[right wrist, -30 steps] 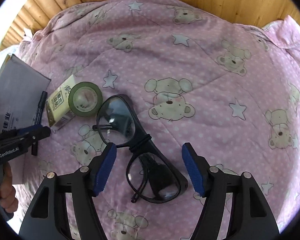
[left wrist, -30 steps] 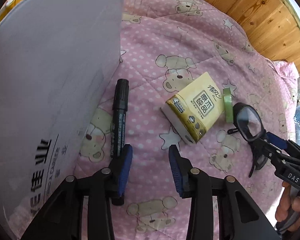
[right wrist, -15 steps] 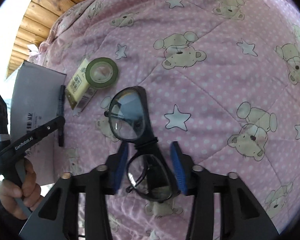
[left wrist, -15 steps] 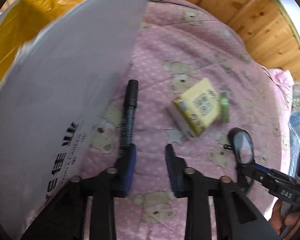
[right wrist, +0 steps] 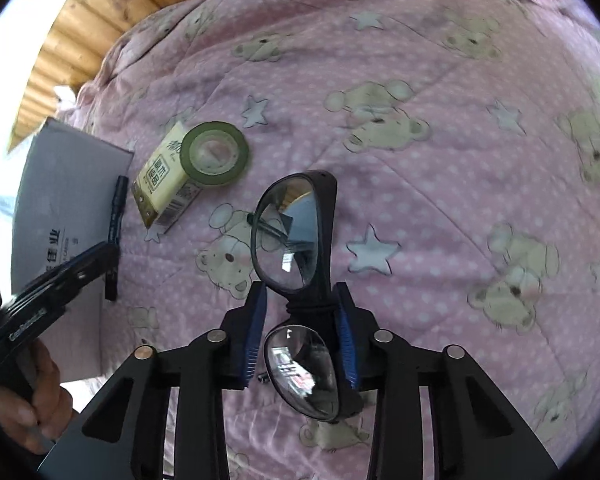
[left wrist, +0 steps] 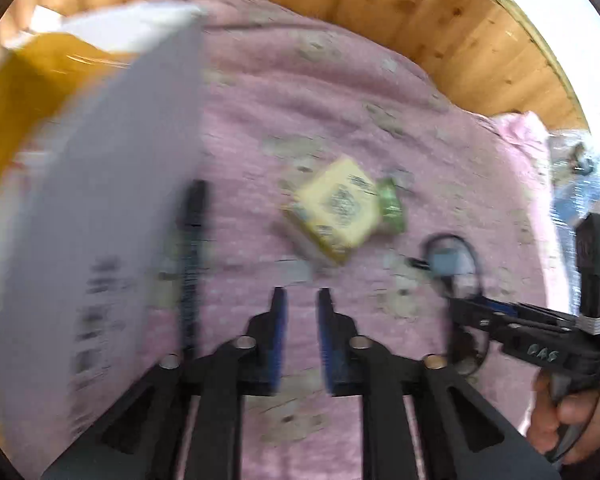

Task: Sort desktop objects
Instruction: 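Grasp the black marker with the left tool and lift it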

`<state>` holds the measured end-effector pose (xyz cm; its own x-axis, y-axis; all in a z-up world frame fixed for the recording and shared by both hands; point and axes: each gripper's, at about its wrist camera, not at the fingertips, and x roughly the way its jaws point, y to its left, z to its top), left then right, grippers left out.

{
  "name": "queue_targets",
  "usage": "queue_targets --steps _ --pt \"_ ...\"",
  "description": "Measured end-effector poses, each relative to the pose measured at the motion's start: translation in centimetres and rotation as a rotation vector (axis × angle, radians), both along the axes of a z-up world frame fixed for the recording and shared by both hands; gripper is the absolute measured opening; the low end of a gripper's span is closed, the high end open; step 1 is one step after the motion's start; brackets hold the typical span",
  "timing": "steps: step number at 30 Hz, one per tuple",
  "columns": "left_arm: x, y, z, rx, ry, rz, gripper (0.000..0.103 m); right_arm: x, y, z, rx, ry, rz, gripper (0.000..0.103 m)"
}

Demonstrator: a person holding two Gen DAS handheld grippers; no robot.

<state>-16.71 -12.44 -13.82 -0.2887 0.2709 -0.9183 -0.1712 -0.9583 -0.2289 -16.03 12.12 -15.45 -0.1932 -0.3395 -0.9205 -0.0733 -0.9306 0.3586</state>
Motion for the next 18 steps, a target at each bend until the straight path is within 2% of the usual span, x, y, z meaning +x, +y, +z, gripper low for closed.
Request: queue_targets --steps 1,4,6,8,9,10,11,12,14,16,18 --pt "0.7 -0.9 0.4 -0.038 0.023 0.031 0.048 0.2 0.1 -0.2 -0.005 -0.007 -0.009 0.035" --pt "1.5 -0.8 -0.5 -0.139 0.027 0.035 0.047 0.3 0.0 -0.7 -0.008 -0.02 -0.017 0.035" --pt "1.7 -0.1 -1.8 -0.238 0.029 0.048 0.047 0.4 0.0 -0.7 -0.008 -0.019 -0.022 0.035" --pt "1.1 0.0 -2.9 -0.285 0.029 0.084 0.048 0.3 0.1 -0.8 -0.016 -0.023 -0.03 0.035" --pt "0.7 0.2 -3.4 -0.253 0.012 0.083 0.048 0.3 0.2 -0.9 -0.021 -0.025 -0.035 0.034" --pt "0.5 0.3 -3.5 -0.21 -0.009 0.077 0.037 0.3 0.3 -0.9 -0.026 -0.027 -0.037 0.034" --pt "0.3 0.5 -2.8 -0.114 -0.007 0.039 0.03 0.1 0.3 -1.0 -0.031 -0.028 -0.037 0.034" --pt "0.3 0.8 -2.2 -0.069 -0.011 0.0 0.025 0.1 0.4 -1.0 -0.036 -0.028 -0.039 0.034" --pt "0.3 0.5 -1.0 -0.075 0.008 0.004 0.025 0.1 0.6 -1.0 -0.05 -0.029 -0.037 0.036" --pt "-0.5 -0.4 -0.9 -0.096 0.003 0.067 0.031 0.0 0.5 -0.8 -0.05 -0.019 -0.032 0.037" --pt "-1.1 -1.9 -1.9 -0.06 -0.046 0.133 0.037 -0.3 0.2 -0.2 -0.032 0.015 -0.026 0.052"
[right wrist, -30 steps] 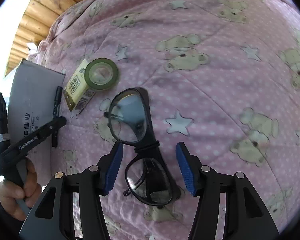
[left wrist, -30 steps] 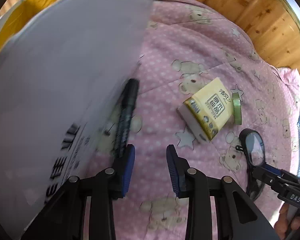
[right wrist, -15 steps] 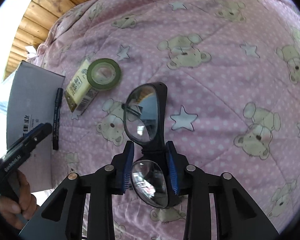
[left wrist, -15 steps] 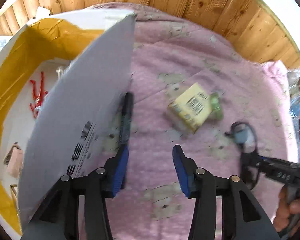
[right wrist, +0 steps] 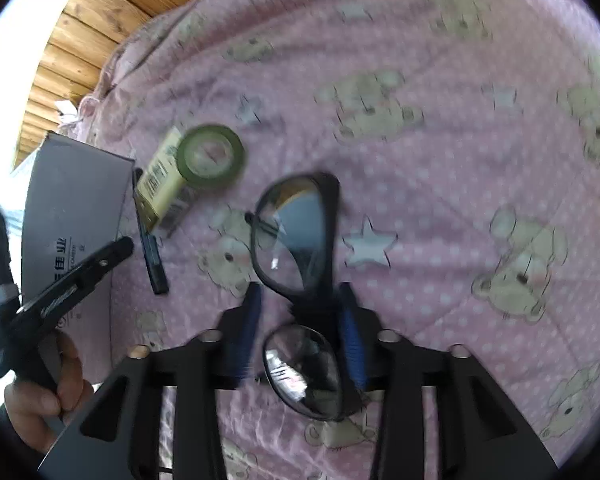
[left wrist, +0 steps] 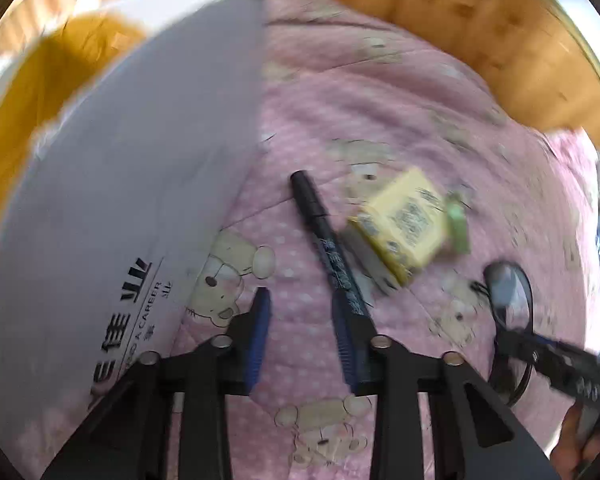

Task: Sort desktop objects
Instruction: 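Grasp the black marker with the left tool and lift it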

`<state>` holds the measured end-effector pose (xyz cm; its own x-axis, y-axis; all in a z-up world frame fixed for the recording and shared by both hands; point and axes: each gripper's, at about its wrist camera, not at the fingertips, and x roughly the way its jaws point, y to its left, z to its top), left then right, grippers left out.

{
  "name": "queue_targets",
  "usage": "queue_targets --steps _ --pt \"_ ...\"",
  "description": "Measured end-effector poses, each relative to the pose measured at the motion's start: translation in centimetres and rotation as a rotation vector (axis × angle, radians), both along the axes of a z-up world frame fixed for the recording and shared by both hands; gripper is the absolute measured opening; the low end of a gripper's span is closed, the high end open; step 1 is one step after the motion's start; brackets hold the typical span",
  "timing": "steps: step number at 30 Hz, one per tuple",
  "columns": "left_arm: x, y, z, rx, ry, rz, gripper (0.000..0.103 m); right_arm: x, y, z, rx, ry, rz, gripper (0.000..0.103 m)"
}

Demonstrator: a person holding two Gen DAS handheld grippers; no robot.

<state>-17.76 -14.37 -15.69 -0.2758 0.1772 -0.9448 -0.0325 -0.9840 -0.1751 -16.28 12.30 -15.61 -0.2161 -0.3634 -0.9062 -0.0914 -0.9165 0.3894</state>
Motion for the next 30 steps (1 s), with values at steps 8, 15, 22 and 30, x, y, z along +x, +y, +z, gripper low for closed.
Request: queue_targets --steps 8,15,22,30 --pt "-1.3 2.1 0.1 0.08 -0.012 -0.006 0.044 -0.8 -1.0 -0.5 0.051 0.004 0.026 0.053" --pt "-2.5 3.5 -1.5 0.128 -0.045 0.016 0.051 0.4 -0.3 -0.5 0.05 0.0 0.005 0.051" --pt "-3.7 4.8 -1.9 0.108 -0.029 -0.047 0.014 0.8 0.3 -0.5 0.001 -0.031 -0.021 0.031" --pt "-2.3 4.6 0.0 0.124 -0.019 -0.065 0.014 1.4 0.1 0.1 -0.052 -0.03 -0.074 0.029"
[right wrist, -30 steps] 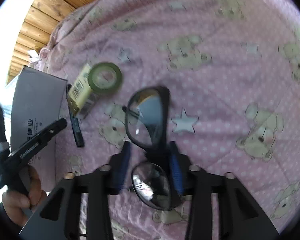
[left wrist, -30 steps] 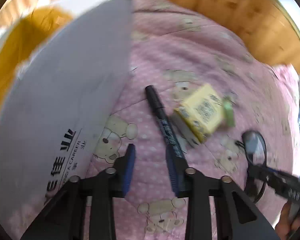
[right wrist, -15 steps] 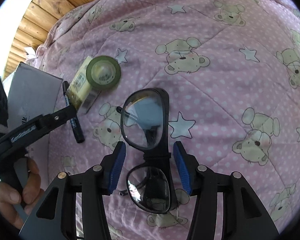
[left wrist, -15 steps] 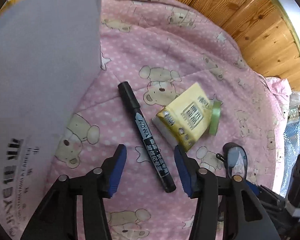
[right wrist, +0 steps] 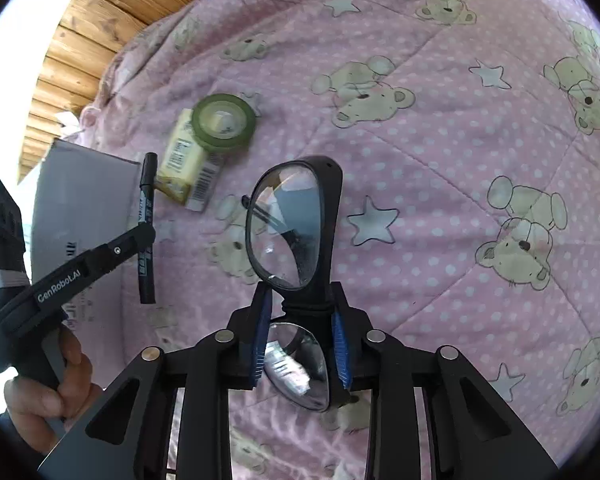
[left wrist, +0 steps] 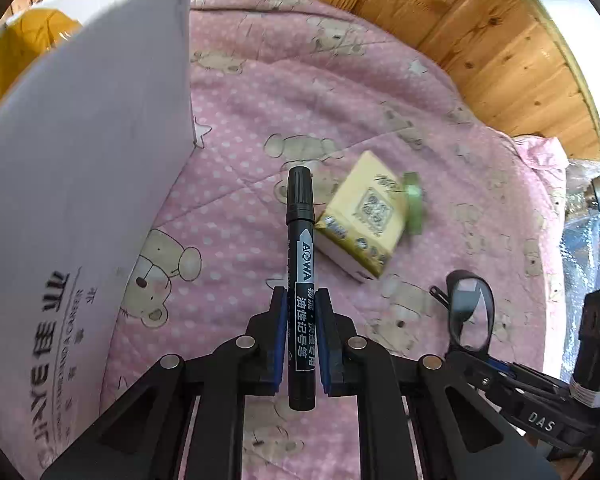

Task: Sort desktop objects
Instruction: 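Grasp the black marker with the left tool and lift it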

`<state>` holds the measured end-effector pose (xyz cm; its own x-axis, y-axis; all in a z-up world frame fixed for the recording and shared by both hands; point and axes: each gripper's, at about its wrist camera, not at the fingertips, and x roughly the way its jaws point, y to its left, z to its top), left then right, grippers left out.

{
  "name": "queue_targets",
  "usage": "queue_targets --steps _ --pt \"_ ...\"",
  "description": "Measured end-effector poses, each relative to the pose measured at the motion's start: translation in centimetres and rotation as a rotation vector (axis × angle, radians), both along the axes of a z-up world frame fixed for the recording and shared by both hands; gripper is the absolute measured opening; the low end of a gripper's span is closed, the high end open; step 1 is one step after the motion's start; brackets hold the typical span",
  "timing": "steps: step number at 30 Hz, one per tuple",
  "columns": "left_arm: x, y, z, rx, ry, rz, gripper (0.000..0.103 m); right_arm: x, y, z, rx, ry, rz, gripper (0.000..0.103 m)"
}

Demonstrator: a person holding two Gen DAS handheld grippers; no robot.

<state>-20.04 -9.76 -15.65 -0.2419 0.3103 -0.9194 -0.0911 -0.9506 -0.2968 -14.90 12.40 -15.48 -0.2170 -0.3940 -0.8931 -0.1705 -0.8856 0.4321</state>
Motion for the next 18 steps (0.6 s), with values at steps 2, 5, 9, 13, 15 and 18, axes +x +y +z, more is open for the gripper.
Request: queue_targets --steps 2,5,9,13,15,18 --pt "0.8 -0.2 0.9 0.002 0.007 -0.011 0.014 0.2 -0.2 0.5 0.0 0.006 0.0 0.029" --pt "1.6 0.0 2.0 0.003 0.017 -0.035 0.014 0.3 -0.4 0.9 -0.009 0.007 -0.009 0.027" --pt "2.5 0.1 3.0 0.011 0.022 -0.049 0.014 0.7 -0.7 1.5 -0.02 0.009 -0.02 0.025" --pt "3.1 -0.2 3.8 0.013 0.026 -0.053 0.014 1.0 -1.3 1.8 -0.014 0.01 -0.015 0.025" --pt "3.4 -0.4 4.3 0.016 0.034 -0.054 0.014 1.6 -1.4 2.3 -0.016 0.02 -0.014 0.025" --pt "3.8 -0.6 5.2 0.021 0.047 -0.057 0.014 2.0 -1.7 3.1 -0.012 0.031 -0.011 0.025"
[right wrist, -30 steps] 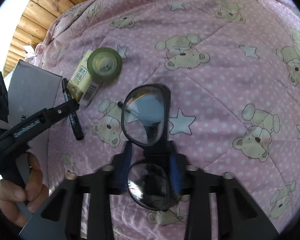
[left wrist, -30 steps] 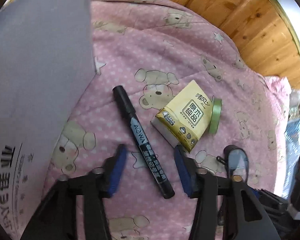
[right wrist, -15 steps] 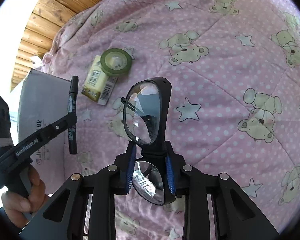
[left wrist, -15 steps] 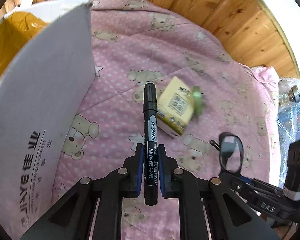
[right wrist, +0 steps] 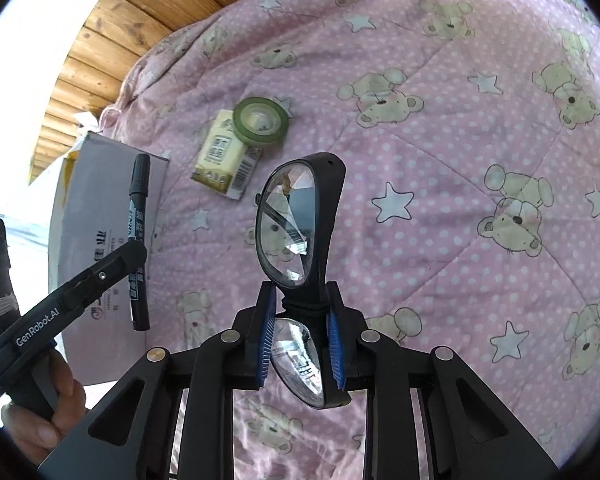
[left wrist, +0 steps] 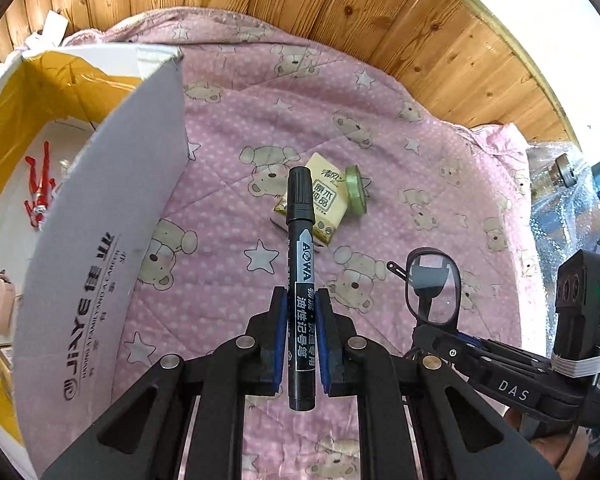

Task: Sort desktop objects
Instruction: 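Grasp the black marker with the left tool and lift it, then carry the marker and glasses over the white box with both tools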

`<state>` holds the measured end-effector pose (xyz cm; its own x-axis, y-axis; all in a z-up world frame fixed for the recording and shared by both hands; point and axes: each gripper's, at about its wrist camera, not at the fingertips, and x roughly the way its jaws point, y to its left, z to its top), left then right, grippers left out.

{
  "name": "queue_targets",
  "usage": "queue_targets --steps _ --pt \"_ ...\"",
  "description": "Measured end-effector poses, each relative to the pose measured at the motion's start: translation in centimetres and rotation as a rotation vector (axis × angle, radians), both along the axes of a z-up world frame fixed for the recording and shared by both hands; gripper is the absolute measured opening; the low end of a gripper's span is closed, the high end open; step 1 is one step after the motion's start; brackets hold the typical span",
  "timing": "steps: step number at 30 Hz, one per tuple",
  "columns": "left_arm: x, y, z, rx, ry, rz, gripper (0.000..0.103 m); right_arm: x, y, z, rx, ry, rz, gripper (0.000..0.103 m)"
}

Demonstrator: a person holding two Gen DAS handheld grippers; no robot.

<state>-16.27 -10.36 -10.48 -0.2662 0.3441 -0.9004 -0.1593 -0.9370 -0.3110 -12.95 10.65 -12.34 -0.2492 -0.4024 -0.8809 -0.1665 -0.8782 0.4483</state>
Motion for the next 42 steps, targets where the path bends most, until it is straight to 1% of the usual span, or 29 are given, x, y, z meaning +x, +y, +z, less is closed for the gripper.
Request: queue_targets --steps 8,16,30,42 --pt "1.5 -0.5 2.3 0.013 0.023 -0.007 0.014 1.3 -1.1 2.4 0.01 0.032 0.005 0.025" --pt "3.6 -1.2 4.8 0.039 0.052 -0.016 0.014 2.9 -2.6 3.6 0.003 0.041 0.02 0.025" --pt "6.3 -2.8 8.8 0.088 0.113 -0.007 0.014 4.8 -5.6 7.7 0.04 0.096 0.066 0.025" --pt "8.7 -4.6 11.2 0.131 0.153 0.009 0.014 6.4 -8.0 10.2 0.07 0.134 0.105 0.025"
